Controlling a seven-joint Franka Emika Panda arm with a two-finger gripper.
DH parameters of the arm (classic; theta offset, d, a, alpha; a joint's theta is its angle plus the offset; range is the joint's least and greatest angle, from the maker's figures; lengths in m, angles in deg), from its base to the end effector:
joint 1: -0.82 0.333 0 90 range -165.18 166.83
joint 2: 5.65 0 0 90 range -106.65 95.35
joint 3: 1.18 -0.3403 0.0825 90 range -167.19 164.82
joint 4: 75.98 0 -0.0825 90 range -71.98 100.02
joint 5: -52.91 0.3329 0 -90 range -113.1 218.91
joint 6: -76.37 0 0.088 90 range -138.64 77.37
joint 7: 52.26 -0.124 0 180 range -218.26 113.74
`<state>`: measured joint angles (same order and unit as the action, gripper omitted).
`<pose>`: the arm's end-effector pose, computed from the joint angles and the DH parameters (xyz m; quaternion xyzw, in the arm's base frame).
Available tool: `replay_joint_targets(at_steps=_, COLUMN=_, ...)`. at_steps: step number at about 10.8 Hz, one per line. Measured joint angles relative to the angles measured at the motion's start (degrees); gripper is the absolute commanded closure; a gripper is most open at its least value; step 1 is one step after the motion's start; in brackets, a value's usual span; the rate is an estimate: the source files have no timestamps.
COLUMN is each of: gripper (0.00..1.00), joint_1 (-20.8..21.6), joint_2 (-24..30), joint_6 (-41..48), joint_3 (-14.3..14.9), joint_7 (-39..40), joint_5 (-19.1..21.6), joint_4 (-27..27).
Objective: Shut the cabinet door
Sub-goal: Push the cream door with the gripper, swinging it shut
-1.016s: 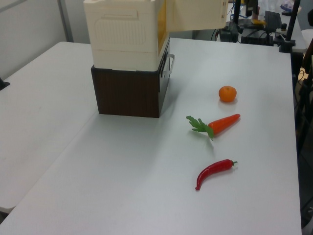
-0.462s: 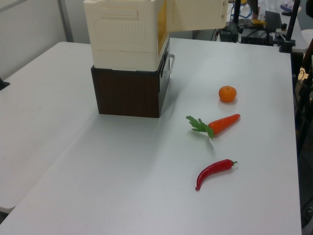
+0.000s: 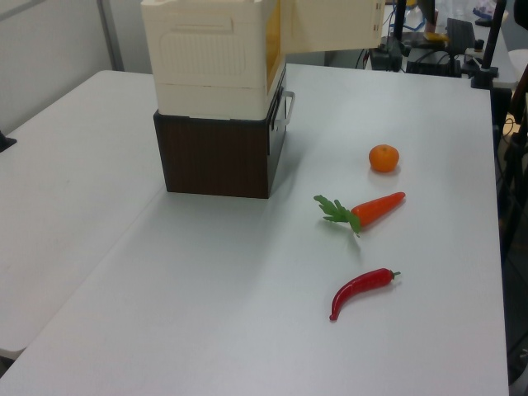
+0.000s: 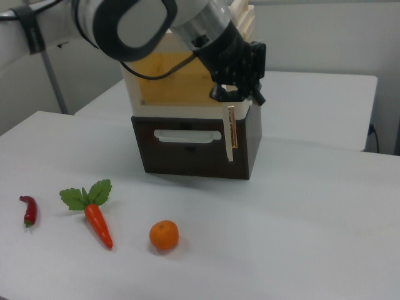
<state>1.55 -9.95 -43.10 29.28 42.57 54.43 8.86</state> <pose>0.5067 -0.2707 0.6967 0.8111 0.5206 0.1193 0.2384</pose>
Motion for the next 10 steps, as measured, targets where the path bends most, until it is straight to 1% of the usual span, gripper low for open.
replay_joint_targets(at_steps=1, gripper=1.0, joint_1=-0.36, joint_2=-1.23, joint_6=-2.38, joint_3=0.01, joint_7=0.35, joint_5=1.47, joint_4=0.0)
replay_joint_targets(at_steps=3, gripper=1.0, joint_1=-0.42, joint_2=-2.45, joint_6=-3.41, joint_3=-0.3, joint_7=0.67, joint_5=4.54, joint_4=0.03)
replay_joint_targets(at_steps=4, gripper=1.0, joint_1=-0.2, joint_2=-2.43, joint_6=-3.2, joint_3=-1.33, joint_7=0.87, joint_5=5.19, joint_4=0.14)
replay_joint_targets(at_steps=6, gripper=1.0, joint_1=0.6, joint_2=-2.3, joint_6=1.33, joint_3=-4.31, joint_7=0.87, joint_5=5.26, joint_4=-0.01)
replay_joint_targets(at_steps=8, gripper=1.0, joint_1=1.1, joint_2=-0.82, joint_6=6.35, joint_3=-6.36, joint_7=0.87, joint_5=5.4, joint_4=-0.24)
replay_joint_targets(at_steps=10, gripper=1.0, joint_1=1.46, joint_2=0.75, joint_6=12.71, joint_3=-7.66, joint_7=-0.91, joint_5=9.31, joint_4=-0.23)
